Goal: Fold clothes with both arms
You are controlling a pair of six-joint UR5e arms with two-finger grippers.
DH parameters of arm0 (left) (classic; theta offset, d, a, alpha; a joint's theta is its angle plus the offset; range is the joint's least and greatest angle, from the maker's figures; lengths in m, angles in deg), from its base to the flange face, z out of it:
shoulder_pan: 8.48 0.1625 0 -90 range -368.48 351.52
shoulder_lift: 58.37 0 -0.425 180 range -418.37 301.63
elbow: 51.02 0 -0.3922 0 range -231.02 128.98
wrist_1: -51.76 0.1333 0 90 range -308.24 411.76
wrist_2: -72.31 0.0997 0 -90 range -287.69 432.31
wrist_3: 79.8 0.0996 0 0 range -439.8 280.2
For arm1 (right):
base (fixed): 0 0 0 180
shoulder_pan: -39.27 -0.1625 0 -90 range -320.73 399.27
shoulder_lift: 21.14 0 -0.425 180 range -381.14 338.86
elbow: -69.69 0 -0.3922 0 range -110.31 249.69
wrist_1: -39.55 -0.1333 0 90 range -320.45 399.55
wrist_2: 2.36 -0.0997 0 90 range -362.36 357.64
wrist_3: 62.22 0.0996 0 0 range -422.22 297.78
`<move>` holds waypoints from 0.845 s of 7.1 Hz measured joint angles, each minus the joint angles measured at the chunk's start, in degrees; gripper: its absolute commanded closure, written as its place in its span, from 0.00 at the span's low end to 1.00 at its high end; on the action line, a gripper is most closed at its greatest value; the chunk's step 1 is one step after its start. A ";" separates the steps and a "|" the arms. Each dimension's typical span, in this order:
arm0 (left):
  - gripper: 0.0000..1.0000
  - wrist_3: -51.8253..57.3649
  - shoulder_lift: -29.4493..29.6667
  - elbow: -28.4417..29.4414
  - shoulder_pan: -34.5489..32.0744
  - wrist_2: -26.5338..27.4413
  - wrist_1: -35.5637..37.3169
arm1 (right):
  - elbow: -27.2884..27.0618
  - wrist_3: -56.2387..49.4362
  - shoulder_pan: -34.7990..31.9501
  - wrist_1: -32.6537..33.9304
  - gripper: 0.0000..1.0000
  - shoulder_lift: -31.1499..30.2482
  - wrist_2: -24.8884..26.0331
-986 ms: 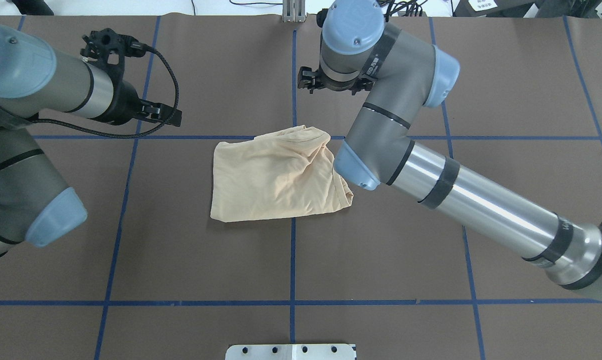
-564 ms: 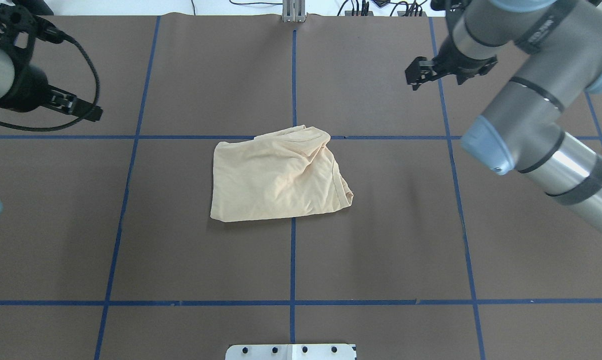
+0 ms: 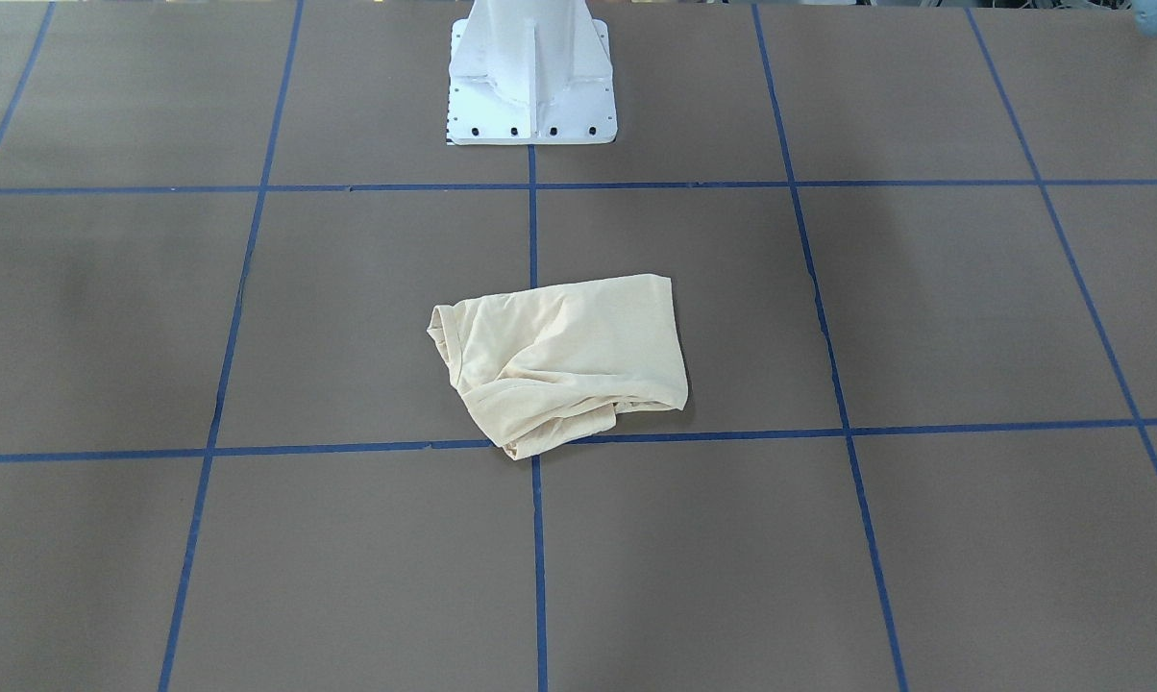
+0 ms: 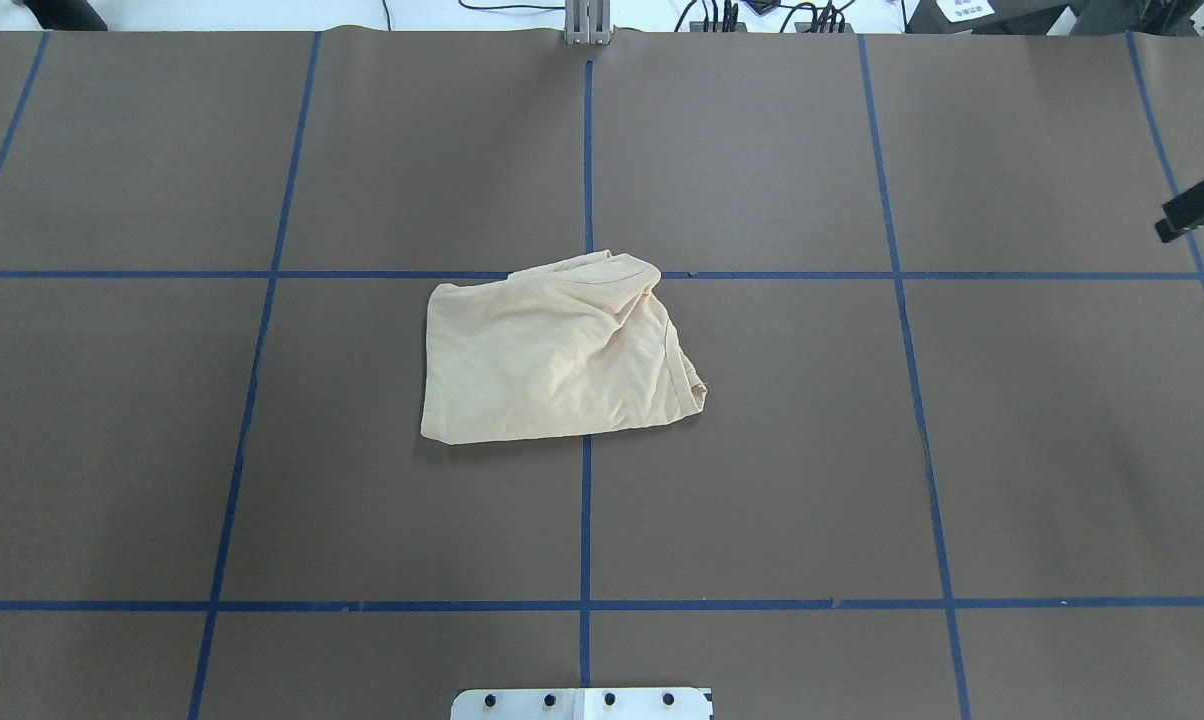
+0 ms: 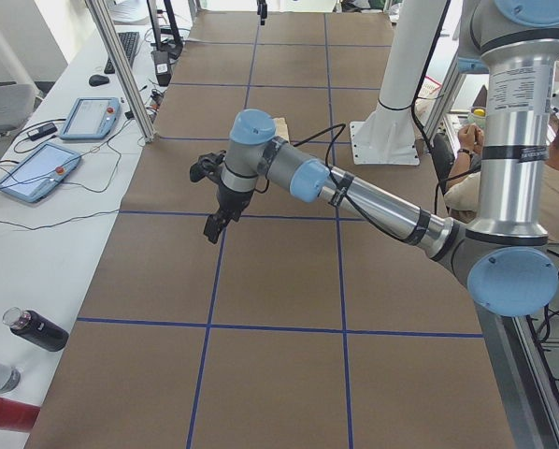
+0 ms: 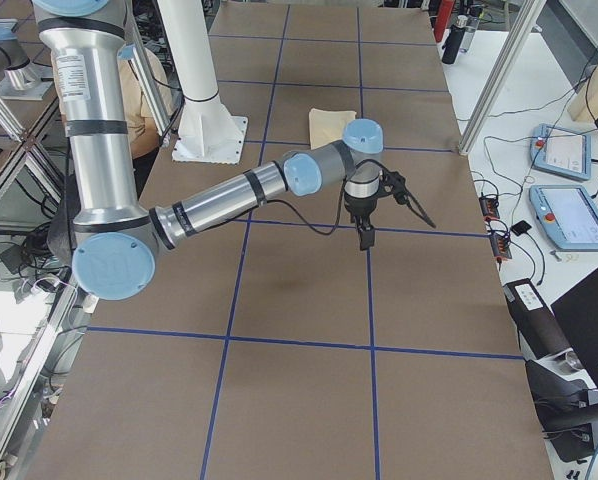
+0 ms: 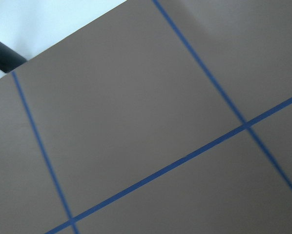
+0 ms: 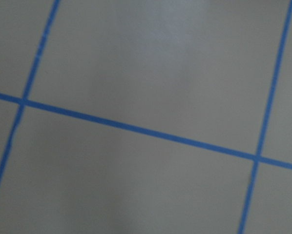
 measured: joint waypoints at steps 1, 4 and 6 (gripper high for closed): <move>0.00 1.39 -1.30 3.20 -3.07 -1.75 0.07 | -0.06 -7.61 -5.69 0.04 0.00 -5.91 -1.94; 0.00 2.05 -4.74 8.73 -6.73 -7.42 -0.05 | 0.71 -14.76 -13.37 0.10 0.00 -17.02 -3.23; 0.00 2.09 -7.26 9.00 -7.09 -8.22 -0.65 | 1.91 -14.16 -13.88 -0.81 0.00 -18.26 -3.23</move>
